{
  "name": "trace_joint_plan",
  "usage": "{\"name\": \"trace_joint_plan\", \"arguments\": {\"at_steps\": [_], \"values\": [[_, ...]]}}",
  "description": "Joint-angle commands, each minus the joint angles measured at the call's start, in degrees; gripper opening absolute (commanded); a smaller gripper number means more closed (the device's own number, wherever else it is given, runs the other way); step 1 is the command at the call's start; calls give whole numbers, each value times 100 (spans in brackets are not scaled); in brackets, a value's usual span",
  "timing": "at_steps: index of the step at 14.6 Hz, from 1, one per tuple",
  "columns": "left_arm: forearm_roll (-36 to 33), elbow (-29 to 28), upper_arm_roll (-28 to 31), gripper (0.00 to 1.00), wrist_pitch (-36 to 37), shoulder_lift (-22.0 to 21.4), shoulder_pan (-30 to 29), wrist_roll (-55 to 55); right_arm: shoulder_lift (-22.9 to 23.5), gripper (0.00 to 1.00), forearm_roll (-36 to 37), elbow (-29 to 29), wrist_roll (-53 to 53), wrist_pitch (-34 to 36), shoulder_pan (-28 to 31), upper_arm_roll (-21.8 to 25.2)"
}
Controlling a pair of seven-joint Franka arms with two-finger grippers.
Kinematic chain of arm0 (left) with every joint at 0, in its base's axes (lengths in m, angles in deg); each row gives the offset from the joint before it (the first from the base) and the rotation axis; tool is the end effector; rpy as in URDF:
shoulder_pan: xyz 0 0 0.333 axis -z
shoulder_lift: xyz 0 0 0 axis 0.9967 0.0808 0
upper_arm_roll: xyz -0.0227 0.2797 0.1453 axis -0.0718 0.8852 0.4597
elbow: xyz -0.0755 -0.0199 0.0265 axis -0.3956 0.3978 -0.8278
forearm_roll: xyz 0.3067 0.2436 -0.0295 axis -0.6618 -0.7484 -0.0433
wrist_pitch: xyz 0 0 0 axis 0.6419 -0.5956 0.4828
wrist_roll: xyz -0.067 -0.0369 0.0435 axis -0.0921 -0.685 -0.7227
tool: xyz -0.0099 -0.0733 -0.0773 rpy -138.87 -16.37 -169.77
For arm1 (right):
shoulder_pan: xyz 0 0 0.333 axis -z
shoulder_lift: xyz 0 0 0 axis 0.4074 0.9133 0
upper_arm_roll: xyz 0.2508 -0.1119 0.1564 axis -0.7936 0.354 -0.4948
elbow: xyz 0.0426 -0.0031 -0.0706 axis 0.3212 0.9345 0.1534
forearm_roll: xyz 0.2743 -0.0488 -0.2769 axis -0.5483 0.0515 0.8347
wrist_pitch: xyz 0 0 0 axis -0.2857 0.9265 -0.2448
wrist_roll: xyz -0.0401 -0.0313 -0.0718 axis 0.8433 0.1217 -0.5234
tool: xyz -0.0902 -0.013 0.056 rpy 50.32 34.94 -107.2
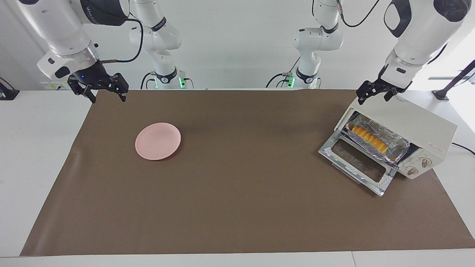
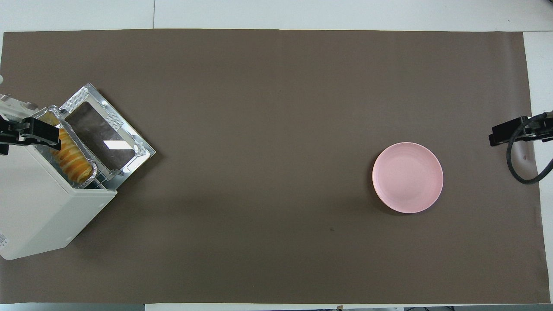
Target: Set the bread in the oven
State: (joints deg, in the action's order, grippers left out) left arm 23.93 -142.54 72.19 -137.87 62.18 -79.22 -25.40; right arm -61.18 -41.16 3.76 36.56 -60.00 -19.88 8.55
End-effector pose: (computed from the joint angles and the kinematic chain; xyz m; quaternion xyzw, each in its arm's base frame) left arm 0.5413 -0.0194 0.6061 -0.9980 -0.0099 0.0542 0.0301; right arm 0.5427 -0.0267 0.6160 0.9990 0.0254 -0.0345 0.0101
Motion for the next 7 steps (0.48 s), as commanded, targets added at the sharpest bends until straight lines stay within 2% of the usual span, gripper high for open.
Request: {"name": "trace_joint_plan", "arguments": {"at_steps": [1,2,3,7], "values": [[224,-131,-87,100,98,-156,-340,148,-118,100,9,128,-57,-27,59,-58],[434,-122,-470,100,150,-174,-743,148,-118,100,9,136,-57,-27,59,-58],[436,-122,-631,100,125,-174,-842,165,-118,100,9,136,-57,-27,59,-58],[453,-113,-633,100,72,-183,-790,157,-118,100,9,136,-57,-27,59,-58]]}}
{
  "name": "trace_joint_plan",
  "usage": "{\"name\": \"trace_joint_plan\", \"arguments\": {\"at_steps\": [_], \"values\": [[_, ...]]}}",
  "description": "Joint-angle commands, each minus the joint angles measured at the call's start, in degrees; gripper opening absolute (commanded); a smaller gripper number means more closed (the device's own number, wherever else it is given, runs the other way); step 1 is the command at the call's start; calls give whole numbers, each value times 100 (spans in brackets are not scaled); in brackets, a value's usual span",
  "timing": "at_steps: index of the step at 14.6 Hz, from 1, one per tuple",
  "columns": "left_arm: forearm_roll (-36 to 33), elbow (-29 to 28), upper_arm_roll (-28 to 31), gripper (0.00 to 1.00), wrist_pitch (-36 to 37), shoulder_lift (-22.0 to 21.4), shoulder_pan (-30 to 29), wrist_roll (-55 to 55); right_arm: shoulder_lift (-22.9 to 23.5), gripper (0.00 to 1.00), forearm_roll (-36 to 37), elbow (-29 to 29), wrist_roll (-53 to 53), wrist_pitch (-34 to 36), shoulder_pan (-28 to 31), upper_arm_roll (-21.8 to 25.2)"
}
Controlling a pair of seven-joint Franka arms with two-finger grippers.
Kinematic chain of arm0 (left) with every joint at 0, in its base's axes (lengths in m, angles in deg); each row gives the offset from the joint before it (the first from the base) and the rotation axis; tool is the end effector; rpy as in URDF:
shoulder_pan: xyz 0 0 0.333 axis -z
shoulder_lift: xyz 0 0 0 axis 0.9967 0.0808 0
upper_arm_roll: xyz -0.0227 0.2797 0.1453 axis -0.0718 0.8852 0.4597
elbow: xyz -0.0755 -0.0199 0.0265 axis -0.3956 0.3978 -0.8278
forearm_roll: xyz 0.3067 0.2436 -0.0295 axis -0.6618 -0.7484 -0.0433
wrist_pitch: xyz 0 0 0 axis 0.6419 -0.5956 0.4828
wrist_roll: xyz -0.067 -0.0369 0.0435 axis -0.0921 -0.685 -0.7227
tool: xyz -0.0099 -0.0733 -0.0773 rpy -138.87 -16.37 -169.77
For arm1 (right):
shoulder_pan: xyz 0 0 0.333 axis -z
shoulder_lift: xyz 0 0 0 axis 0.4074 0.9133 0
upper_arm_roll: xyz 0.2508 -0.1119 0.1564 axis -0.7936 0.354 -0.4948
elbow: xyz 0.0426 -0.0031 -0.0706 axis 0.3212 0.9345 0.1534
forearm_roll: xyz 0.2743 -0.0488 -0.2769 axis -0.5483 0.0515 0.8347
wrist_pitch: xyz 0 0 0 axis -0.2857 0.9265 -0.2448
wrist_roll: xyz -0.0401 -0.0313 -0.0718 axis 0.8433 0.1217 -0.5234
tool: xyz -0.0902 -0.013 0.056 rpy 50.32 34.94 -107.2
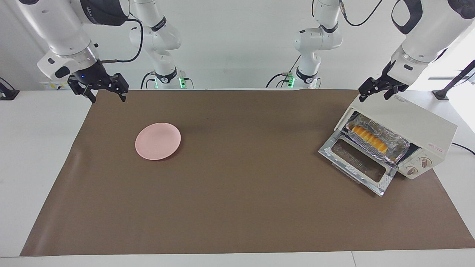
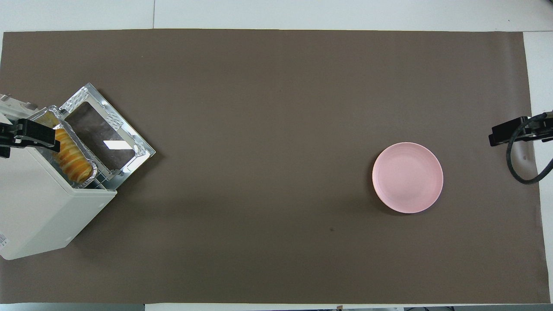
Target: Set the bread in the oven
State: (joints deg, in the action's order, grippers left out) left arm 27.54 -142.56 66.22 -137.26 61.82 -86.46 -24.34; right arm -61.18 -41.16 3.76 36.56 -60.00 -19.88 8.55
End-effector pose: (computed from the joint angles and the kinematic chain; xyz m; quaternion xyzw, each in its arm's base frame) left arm 0.5384 -0.0149 0.6084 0.9982 0.0108 -0.0583 0.0018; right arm 0.5427 -0.0267 0.6160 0.9990 0.0254 -0.0345 0.0101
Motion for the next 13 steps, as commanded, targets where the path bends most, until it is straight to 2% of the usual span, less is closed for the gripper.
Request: {"name": "trace_joint_plan", "arguments": {"at_steps": [1,13], "values": [[92,-120,-35,100,11,-156,-84,60,-118,100,9,128,-57,-27,59,-58],[66,-181,-88,100,-244,-156,-14,51,-118,100,9,136,-57,-27,59,-58]]}}
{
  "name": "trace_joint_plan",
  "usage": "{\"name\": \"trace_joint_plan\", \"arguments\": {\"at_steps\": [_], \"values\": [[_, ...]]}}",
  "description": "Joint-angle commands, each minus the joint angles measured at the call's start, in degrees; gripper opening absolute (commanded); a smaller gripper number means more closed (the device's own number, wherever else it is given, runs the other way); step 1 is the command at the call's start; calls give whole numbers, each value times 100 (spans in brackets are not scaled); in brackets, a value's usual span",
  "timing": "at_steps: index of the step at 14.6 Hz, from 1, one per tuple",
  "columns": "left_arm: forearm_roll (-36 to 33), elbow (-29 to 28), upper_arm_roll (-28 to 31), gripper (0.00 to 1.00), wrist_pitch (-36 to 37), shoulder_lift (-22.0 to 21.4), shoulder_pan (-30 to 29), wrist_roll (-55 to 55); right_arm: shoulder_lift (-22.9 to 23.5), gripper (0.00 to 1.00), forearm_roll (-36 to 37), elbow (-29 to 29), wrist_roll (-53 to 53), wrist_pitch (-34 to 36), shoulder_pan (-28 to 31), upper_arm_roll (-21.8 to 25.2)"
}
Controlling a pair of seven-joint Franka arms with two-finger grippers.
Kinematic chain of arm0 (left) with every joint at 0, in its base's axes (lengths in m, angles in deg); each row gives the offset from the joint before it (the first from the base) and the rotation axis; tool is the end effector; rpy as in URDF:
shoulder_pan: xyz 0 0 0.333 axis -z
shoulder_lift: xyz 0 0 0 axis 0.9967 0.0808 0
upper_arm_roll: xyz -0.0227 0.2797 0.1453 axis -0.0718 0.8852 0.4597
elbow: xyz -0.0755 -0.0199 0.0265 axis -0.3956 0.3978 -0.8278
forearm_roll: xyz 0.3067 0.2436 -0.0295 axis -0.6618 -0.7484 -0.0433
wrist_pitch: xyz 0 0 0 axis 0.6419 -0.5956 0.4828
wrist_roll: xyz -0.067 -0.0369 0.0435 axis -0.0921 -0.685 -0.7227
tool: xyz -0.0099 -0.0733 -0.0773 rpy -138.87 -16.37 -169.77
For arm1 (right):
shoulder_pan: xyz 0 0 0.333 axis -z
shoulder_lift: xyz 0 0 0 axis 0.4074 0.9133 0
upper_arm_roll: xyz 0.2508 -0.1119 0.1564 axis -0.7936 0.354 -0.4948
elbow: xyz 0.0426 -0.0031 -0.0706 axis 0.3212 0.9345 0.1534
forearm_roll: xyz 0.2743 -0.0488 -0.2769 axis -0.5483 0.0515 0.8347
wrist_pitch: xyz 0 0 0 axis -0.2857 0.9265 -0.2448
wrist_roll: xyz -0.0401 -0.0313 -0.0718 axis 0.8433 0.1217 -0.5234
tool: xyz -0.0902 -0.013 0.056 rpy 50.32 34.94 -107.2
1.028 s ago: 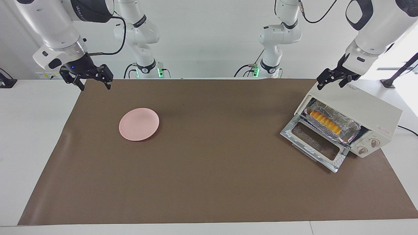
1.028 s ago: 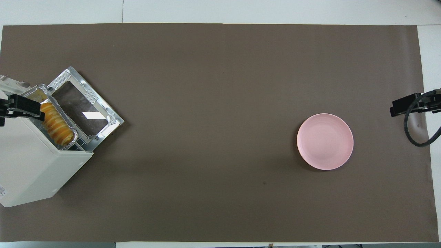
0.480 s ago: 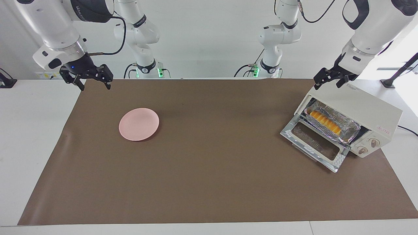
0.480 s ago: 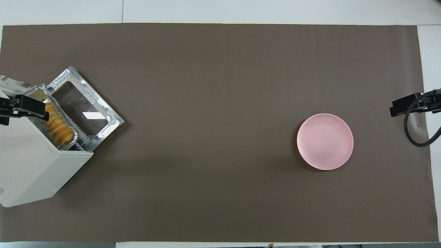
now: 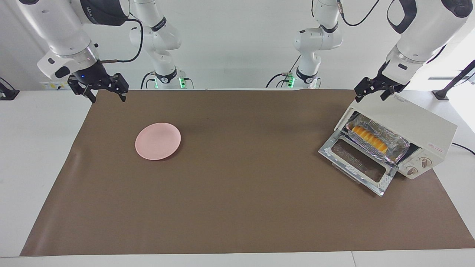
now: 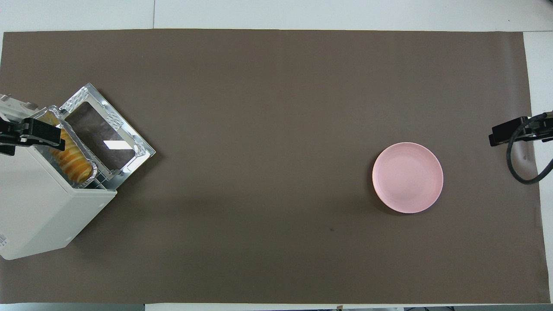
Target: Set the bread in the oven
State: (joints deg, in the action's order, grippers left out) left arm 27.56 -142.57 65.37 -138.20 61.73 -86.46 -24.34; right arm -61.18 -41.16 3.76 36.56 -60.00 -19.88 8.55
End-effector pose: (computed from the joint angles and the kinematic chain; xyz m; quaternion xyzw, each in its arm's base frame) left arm 0.5396 -0.0230 0.6104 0.9988 0.0035 -0.0495 0.0018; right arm 0.5427 -0.0267 0.6160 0.9990 0.0254 -0.0345 0.0101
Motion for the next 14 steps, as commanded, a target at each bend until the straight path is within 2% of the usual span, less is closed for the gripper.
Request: {"name": "trace_joint_plan", "arguments": {"at_steps": [1,14], "values": [[63,-171,-3,100,-150,-147,-22,51,-118,100,9,136,-57,-27,59,-58],[63,-197,6,100,-326,-147,-31,43,-118,100,9,136,-57,-27,59,-58]]}}
